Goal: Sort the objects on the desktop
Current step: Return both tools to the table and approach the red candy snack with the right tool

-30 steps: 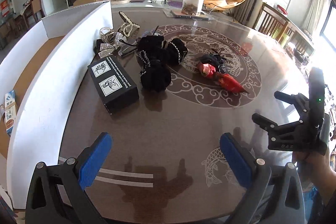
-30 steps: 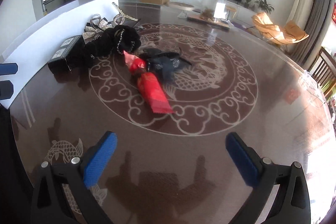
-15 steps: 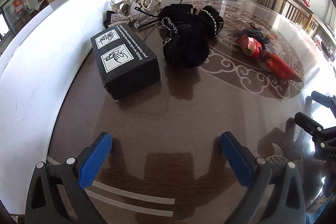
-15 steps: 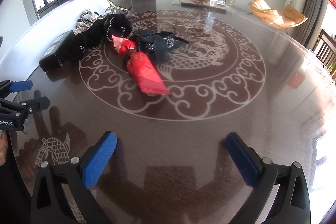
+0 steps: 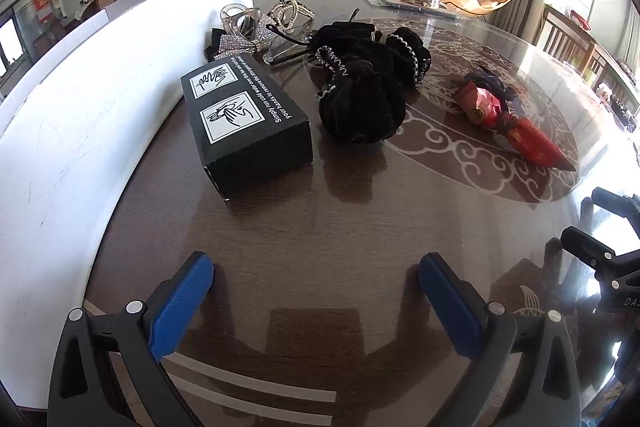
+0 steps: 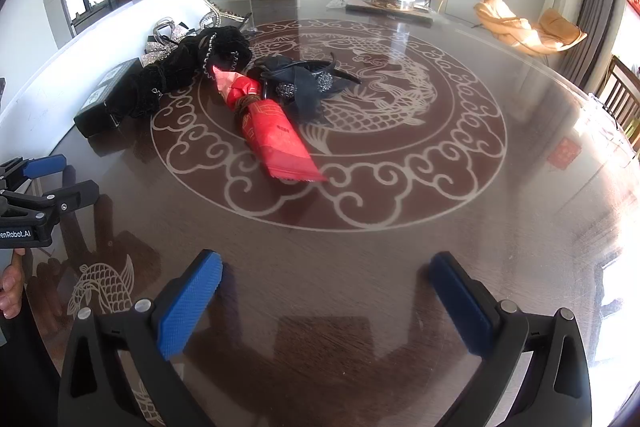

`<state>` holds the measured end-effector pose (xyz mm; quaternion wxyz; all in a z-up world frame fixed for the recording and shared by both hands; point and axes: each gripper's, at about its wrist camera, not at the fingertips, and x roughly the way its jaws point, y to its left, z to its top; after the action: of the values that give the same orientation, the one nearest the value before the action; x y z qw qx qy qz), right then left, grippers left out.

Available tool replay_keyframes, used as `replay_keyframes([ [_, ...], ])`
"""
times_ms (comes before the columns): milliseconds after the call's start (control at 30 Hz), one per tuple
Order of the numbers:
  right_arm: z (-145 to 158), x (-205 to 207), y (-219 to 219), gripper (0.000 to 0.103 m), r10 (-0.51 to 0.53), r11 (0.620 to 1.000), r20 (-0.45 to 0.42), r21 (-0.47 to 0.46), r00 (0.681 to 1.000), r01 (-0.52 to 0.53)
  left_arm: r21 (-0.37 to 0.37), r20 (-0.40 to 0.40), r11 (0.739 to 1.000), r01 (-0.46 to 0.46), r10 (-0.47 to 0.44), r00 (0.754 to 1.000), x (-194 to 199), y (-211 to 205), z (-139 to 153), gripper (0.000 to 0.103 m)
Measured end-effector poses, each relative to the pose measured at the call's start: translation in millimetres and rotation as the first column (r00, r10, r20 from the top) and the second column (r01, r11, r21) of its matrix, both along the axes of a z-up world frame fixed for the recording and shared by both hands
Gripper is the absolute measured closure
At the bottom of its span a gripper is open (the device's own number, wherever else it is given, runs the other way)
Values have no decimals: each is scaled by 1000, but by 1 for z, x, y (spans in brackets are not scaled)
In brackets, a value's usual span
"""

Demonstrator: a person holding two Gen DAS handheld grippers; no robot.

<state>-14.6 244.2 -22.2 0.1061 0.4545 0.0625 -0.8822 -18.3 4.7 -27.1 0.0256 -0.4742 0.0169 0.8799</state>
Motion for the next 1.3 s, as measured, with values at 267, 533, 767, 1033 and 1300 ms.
replay_keyframes([
  [267,0,0,0,0,0,1000,0,-1,1000,0,3,-10,1000,-10,10,1000,0,0,-1,0],
  [533,0,0,0,0,0,1000,0,-2,1000,0,3,7,1000,-7,7,1000,-1,-4,-1,0],
  [767,0,-5,-1,0,5,1000,1,-2,1000,-5,3,4,998,-58,58,998,-1,-12,-1,0],
  [1033,0,-58,-24,0,48,999,1,-3,999,-48,1,2,998,-60,60,998,1,-12,-2,0],
  [1300,0,-68,-63,0,146,989,1,-4,989,-146,-1,-4,998,-64,64,998,1,-11,-1,0],
])
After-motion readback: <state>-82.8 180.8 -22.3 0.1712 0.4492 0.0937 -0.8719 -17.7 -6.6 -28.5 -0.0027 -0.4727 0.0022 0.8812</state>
